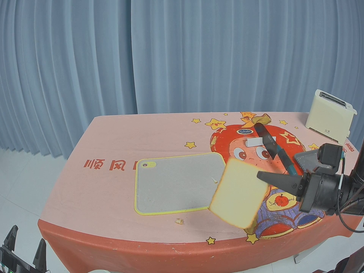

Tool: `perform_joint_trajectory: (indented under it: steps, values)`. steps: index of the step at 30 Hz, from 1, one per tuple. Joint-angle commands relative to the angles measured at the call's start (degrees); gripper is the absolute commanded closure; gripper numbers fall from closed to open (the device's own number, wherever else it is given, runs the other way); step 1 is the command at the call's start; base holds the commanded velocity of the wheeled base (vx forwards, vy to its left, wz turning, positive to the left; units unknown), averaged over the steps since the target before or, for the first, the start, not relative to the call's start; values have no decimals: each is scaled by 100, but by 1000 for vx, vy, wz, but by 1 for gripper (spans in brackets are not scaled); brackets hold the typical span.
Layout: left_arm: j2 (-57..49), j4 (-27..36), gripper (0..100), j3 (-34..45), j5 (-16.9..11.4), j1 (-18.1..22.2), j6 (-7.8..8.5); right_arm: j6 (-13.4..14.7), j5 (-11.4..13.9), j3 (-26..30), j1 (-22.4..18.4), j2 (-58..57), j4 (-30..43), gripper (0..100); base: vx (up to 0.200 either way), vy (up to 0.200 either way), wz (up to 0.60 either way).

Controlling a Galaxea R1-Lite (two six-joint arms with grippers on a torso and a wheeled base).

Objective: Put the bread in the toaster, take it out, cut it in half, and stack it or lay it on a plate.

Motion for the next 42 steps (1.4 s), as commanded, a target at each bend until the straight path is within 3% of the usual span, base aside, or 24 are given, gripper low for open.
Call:
perform_joint_trajectory:
  steps: [1,3,7,18,42]
  values:
    - [2,0,0,101,11,-1,-11,475,-118,-117,157,710,-613,100,0,0,0]
    - [2,0,0,101,2,-1,-11,959,-197,-82,175,1123,-1281,100,0,0,0]
    - [2,-9,0,101,-24,-1,-11,1213,-355,-46,228,1510,-1817,100,0,0,0]
    - [2,-9,0,101,-33,-1,-11,1222,-487,138,377,2160,-2977,100,0,0,0]
    - [2,0,0,101,-33,-1,-11,1213,-593,156,421,2081,-3294,100,0,0,0]
